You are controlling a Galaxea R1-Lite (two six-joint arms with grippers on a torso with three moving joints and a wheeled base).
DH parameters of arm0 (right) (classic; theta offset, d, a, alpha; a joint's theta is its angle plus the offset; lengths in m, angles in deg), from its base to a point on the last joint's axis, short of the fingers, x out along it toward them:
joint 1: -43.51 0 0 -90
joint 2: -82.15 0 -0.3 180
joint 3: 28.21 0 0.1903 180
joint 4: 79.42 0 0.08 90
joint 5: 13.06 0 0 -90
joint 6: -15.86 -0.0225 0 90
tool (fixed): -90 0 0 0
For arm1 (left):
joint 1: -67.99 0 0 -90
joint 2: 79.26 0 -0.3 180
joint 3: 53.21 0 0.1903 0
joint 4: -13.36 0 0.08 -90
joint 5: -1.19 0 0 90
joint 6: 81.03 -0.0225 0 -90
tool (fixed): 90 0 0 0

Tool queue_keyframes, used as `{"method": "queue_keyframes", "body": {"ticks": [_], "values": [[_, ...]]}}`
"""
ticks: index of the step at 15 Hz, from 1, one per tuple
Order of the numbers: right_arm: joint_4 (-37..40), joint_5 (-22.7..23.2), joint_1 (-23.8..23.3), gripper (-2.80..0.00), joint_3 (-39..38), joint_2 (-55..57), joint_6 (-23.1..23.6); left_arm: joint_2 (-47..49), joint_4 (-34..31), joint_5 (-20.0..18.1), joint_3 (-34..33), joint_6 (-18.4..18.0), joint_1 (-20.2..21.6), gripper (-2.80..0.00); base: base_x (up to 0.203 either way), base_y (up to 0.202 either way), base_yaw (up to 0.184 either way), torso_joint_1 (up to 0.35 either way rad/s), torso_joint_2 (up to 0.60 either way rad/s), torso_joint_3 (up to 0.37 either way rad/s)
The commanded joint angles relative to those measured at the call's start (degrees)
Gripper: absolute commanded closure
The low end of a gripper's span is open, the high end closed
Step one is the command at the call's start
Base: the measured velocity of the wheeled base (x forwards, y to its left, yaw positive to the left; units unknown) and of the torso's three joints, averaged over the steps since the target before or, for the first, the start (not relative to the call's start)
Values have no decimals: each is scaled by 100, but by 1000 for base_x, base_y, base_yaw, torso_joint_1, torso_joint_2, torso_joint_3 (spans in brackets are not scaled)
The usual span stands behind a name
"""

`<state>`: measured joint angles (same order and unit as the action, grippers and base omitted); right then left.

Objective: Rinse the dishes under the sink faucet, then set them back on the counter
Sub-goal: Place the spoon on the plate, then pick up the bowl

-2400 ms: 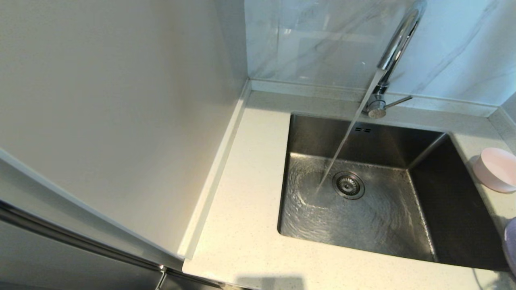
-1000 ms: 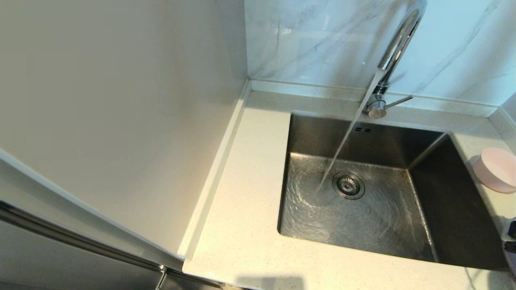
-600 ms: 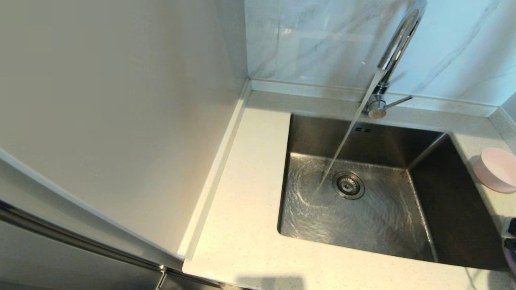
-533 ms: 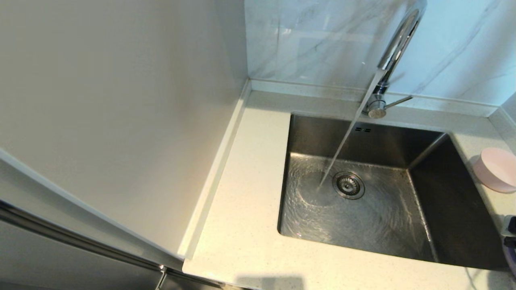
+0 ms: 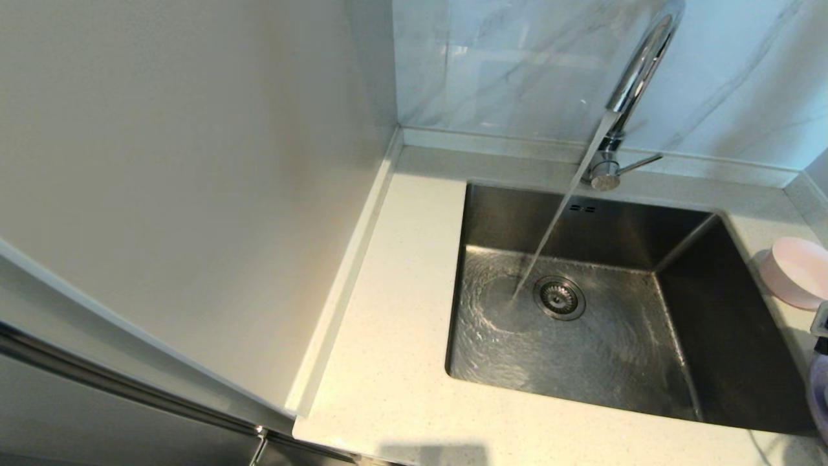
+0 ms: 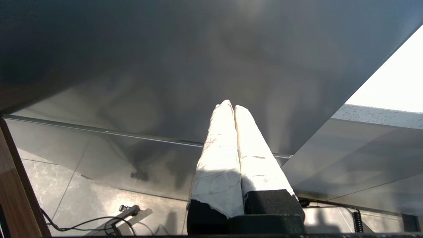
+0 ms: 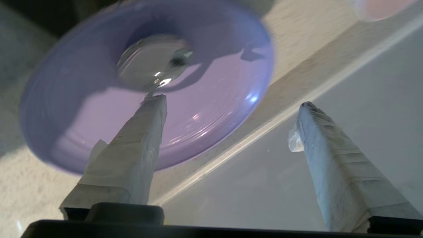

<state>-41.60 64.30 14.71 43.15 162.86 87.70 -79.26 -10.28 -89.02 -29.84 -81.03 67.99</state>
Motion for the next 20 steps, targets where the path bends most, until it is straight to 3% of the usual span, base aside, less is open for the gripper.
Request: {"method": "queue_keyframes", "body": {"ticks": [1,4,7,8,10,12,15,17,20], "values": [[95,294,27,-280,326,-222,-123,0,0,-3,0,0,0,0,0,0,0,0,0,0],[1143,498,113,-280,1280,-314,-593,0,0,3,0,0,0,0,0,0,0,0,0,0],[3845,684,524,-280,3295,-90,-1798,0,0,3,0,0,0,0,0,0,0,0,0,0],[4517,760,879,-280,3883,103,-2635,0,0,3,0,0,0,0,0,0,0,0,0,0],[5257,858,1720,-280,4844,728,-4921,0,0,3,0,0,0,0,0,0,0,0,0,0],[5598,910,2096,-280,5379,1312,-5952,0,0,3,0,0,0,0,0,0,0,0,0,0],[5278,825,2182,-280,5485,1802,-6867,0,0,-5,0,0,0,0,0,0,0,0,0,0],[4756,475,2153,-280,5442,2020,-7166,0,0,3,0,0,0,0,0,0,0,0,0,0],[4130,326,1896,-280,5440,2307,-7184,0,0,-1,0,0,0,0,0,0,0,0,0,0]]}}
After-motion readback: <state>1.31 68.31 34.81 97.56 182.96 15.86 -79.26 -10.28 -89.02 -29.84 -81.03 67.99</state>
